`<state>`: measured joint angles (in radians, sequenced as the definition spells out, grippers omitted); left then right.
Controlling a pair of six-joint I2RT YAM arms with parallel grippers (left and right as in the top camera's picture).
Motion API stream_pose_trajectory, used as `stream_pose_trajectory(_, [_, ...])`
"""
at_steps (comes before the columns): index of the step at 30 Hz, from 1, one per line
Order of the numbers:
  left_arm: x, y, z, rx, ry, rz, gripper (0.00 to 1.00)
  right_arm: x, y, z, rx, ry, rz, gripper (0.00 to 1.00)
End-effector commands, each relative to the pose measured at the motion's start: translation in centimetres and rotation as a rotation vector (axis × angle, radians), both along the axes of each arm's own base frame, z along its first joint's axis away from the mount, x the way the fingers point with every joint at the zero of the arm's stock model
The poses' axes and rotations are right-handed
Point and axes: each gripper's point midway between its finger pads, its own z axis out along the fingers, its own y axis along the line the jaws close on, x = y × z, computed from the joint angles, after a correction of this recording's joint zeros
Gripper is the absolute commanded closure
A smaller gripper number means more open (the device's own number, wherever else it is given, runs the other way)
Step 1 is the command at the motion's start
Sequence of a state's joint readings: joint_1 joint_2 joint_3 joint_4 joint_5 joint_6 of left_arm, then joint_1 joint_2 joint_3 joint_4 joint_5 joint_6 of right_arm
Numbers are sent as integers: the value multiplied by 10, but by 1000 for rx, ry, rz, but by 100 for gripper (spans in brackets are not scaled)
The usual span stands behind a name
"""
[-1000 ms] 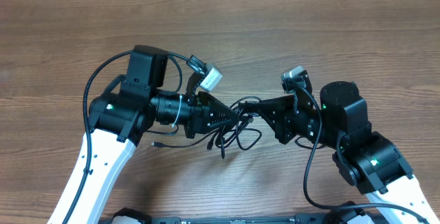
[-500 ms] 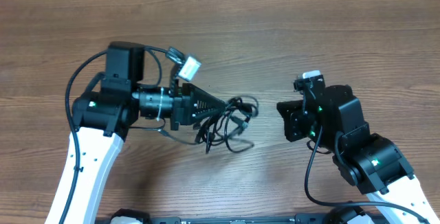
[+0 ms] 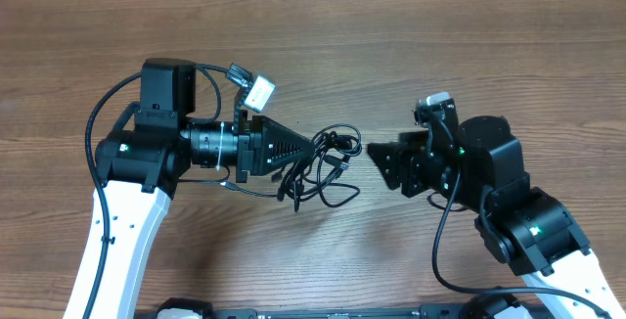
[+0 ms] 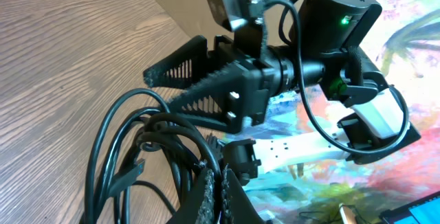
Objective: Untangle cables
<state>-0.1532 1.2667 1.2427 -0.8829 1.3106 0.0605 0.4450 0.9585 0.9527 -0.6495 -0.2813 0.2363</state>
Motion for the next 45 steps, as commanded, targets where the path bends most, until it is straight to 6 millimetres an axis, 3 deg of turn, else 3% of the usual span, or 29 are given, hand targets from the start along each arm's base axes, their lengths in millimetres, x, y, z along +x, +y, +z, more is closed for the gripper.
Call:
stream_pose_trajectory(1, [-10, 0, 21, -61, -63, -45, 96, -18, 26, 27, 147, -1, 152, 29])
stream_pose_trajectory(10, [-13, -1, 29, -97, -87, -73, 96, -30, 44, 51, 266, -15, 270, 27])
stream_pose_trajectory(22, [-13, -1, 31, -107, -102, -80, 96, -33, 43, 45, 256, 11, 271, 29])
stream_pose_trajectory(24, [-13, -1, 32, -108, -104, -80, 96, -33, 43, 45, 256, 12, 271, 44])
stream_pose_trajectory(26, [-13, -1, 32, -108, -104, -81, 96, -33, 43, 45, 256, 11, 272, 70])
stream_pose_trajectory(29, [-13, -1, 32, -108, -103, -81, 96, -33, 43, 45, 256, 11, 272, 93])
stream_pose_trajectory(37, [-13, -1, 31, -107, -104, -79, 96, -31, 41, 42, 243, 16, 252, 96])
stream_pose_trajectory(45, [-9, 2, 31, -106, -104, -63, 96, -16, 6, 1, 69, 96, 27, 96])
